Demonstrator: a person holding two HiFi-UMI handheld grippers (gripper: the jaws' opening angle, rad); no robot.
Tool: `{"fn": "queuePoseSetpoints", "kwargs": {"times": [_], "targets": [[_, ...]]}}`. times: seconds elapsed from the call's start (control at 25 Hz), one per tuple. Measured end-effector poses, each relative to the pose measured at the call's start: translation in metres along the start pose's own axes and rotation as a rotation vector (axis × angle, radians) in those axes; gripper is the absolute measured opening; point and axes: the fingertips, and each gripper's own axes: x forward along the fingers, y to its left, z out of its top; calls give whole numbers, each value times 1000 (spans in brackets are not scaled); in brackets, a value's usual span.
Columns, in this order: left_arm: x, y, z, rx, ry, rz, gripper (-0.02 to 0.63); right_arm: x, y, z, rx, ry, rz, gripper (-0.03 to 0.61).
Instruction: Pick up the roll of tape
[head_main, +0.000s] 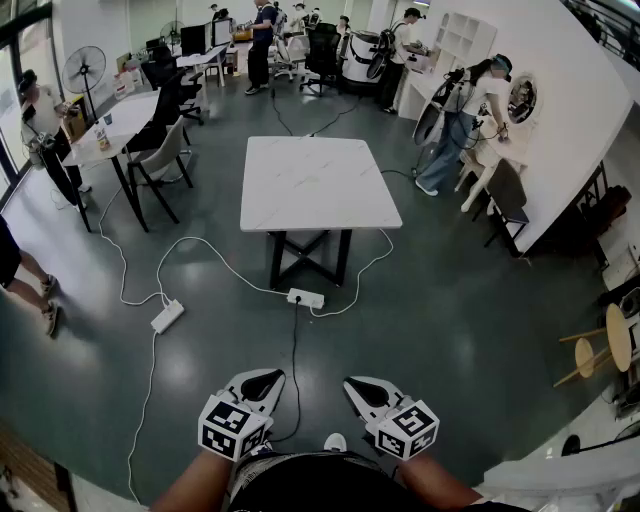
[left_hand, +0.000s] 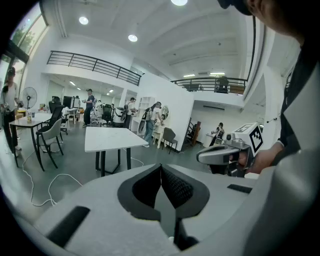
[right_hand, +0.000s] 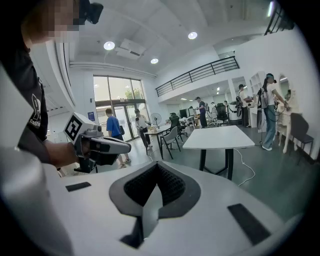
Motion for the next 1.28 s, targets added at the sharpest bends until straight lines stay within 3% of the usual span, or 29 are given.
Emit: {"fn": "queuePoseSetpoints", "kwargs": {"times": [0.48,0.76,1.0,1.28], "targets": [[-13,24,-15,-19,6,-38,18,23,18,3,18,-18,-13,5],[-27,45,-12,-122,-16,-73,18,49,44,-2,27,14,16,5],[-49,64,-17,-47,-4,-45,18,69,64,-6,20,30,30,5],[-67,88,-34,-53,19,-41,18,90,88,-10,15,39,38,5]]}}
